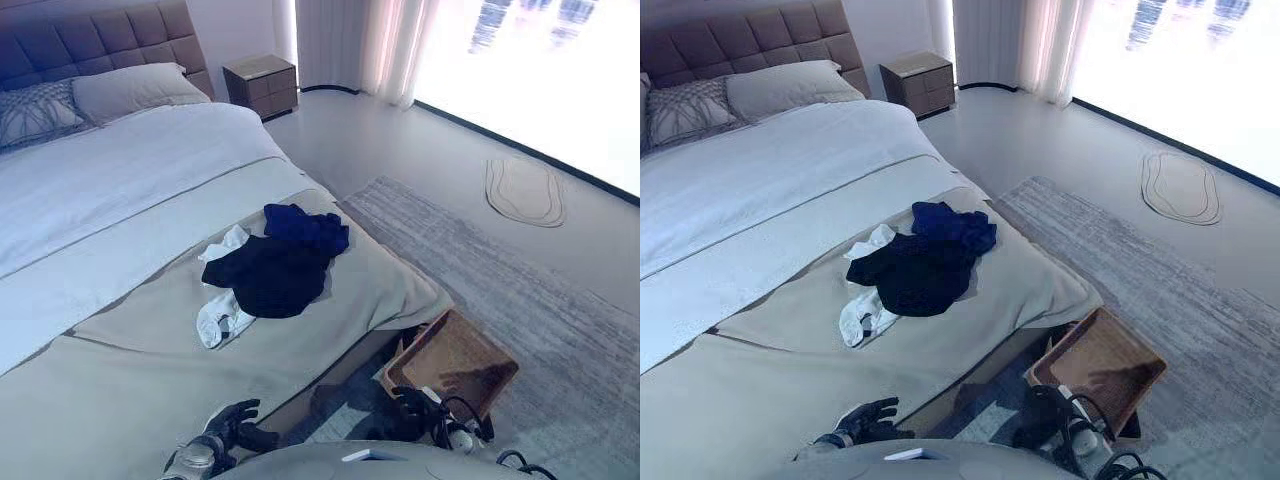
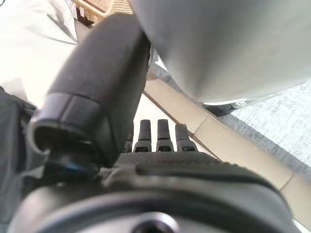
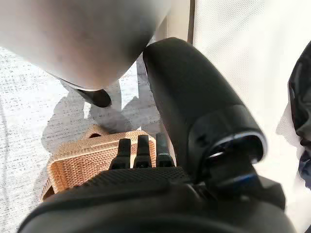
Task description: Pick up the clothes from the bed and place them into the basket
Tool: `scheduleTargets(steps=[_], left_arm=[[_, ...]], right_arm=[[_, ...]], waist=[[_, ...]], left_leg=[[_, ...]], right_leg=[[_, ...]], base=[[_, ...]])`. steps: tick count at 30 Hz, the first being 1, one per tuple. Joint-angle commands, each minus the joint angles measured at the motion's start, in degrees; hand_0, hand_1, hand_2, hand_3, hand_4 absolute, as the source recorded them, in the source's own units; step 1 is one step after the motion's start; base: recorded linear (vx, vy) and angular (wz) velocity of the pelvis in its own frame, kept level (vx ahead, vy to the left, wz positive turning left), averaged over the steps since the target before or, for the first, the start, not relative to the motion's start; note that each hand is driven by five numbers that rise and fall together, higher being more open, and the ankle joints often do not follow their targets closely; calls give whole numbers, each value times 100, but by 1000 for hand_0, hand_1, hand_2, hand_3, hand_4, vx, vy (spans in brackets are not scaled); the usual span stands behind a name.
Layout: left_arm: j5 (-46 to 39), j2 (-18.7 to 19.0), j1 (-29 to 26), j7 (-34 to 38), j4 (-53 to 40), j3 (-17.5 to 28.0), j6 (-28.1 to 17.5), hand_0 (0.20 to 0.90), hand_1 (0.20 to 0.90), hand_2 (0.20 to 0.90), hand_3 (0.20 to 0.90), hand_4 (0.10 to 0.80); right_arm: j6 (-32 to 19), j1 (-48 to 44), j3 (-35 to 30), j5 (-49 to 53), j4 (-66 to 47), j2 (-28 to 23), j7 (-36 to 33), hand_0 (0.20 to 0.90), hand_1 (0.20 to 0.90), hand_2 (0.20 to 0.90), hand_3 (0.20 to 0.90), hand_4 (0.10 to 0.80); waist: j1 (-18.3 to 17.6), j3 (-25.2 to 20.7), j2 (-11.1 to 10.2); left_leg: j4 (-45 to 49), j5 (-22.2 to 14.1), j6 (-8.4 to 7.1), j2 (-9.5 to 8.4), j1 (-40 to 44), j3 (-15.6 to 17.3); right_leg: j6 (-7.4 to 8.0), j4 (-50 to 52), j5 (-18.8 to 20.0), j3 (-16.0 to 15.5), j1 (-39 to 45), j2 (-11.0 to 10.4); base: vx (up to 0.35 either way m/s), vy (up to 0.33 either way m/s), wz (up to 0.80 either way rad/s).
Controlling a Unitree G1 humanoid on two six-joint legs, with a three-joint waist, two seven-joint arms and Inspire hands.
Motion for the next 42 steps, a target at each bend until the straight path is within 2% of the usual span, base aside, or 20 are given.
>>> scheduleTargets(steps=[1,15,19,26,30,36,40,42], left_arm=[[-53,-118,-404,-80,55,-30,-216,900,900,900,900,800],[75,-135,-406,86,152,23,-22,900,900,900,900,800],[69,-126,-419,105,150,19,-18,900,900,900,900,800],[-117,-80,-517,42,113,9,63,900,900,900,900,800],[-208,-99,-447,92,131,-82,-27,900,900,900,900,800],[-295,-41,-232,158,108,-194,-59,900,900,900,900,800],[-319,18,-112,184,22,-225,-25,900,900,900,900,800],[-333,88,-19,199,-86,-219,-13,900,900,900,900,800]], right_arm=[[-132,-225,176,21,-83,125,-67,900,900,900,900,800],[-134,-233,158,120,-89,120,-55,900,900,900,900,800],[72,-221,-4,1012,-60,148,29,900,900,900,900,800],[67,-474,-1156,2834,37,18,-63,900,900,900,900,800],[57,-914,-1378,3337,-437,-161,-72,900,900,900,900,800],[-26,-1675,-1624,4646,-1447,-603,285,900,900,900,900,800],[-403,-2225,-1315,3569,-2277,-812,-19,900,900,900,900,800],[-482,-2592,-944,1947,-2688,-1153,-761,900,900,900,900,800]], waist=[[-110,162,-159],[-85,174,-194],[-99,167,-193],[-90,206,-189],[32,219,-224],[330,206,-290],[554,281,-337],[703,353,-373]], left_leg=[[101,-290,336,-422,32,1],[241,-380,379,-476,36,-14],[301,-417,383,-485,48,-8],[686,-599,473,-539,33,-65],[832,-700,500,-593,46,-184],[1032,-828,494,-719,-2,-431],[1083,-803,495,-804,-122,-653],[1023,-759,506,-819,-177,-797]], right_leg=[[117,309,-242,-66,312,-71],[103,349,-265,-64,329,-94],[93,393,-286,-43,335,-94],[27,757,-448,103,321,-75],[-37,770,-485,146,400,-54],[-84,703,-495,61,496,-76],[-97,681,-470,-45,489,-97],[-76,689,-450,-122,453,-103]], base=[[0,0,0],[0,0,0],[0,0,0],[44,11,-9],[33,1,1],[29,28,12],[4,70,30],[-12,48,43]])
